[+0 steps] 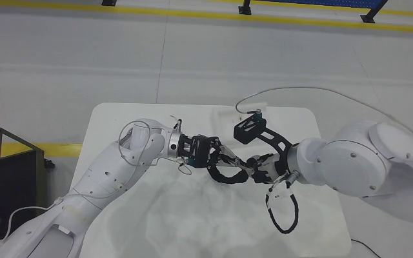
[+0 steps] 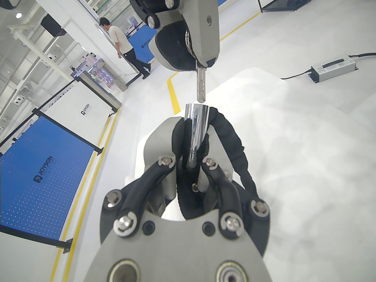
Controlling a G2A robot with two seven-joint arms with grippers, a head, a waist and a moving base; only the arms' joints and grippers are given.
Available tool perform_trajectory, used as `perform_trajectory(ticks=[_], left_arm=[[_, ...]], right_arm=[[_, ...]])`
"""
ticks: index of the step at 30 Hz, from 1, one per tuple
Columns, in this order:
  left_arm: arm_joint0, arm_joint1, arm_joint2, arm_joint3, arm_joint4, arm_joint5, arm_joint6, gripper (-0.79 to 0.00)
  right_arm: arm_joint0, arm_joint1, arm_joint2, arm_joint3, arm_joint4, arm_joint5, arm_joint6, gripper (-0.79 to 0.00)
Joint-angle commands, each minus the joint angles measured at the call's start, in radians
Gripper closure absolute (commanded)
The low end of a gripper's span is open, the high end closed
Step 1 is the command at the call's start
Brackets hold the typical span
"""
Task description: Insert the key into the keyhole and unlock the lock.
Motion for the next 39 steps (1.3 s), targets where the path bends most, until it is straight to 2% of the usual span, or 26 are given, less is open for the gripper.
perform_trajectory(ticks=[1, 15, 39], left_arm=[[0.0, 0.0, 0.0, -0.001, 0.001, -0.002, 0.001, 0.0], [-0.002, -0.003, 0.002, -0.007, 0.004, -0.006, 0.0, 0.0], [0.004, -0.004, -0.008, -0.026, 0.002, 0.001, -0.02, 0.0]], right_arm=[[0.013, 0.001, -0.013, 0.001, 0.004, 0.003, -0.003, 0.0], [0.091, -0.001, -0.096, 0.011, 0.04, 0.026, -0.026, 0.0], [0.193, -0.031, -0.214, 0.04, 0.121, 0.093, -0.093, 0.0]])
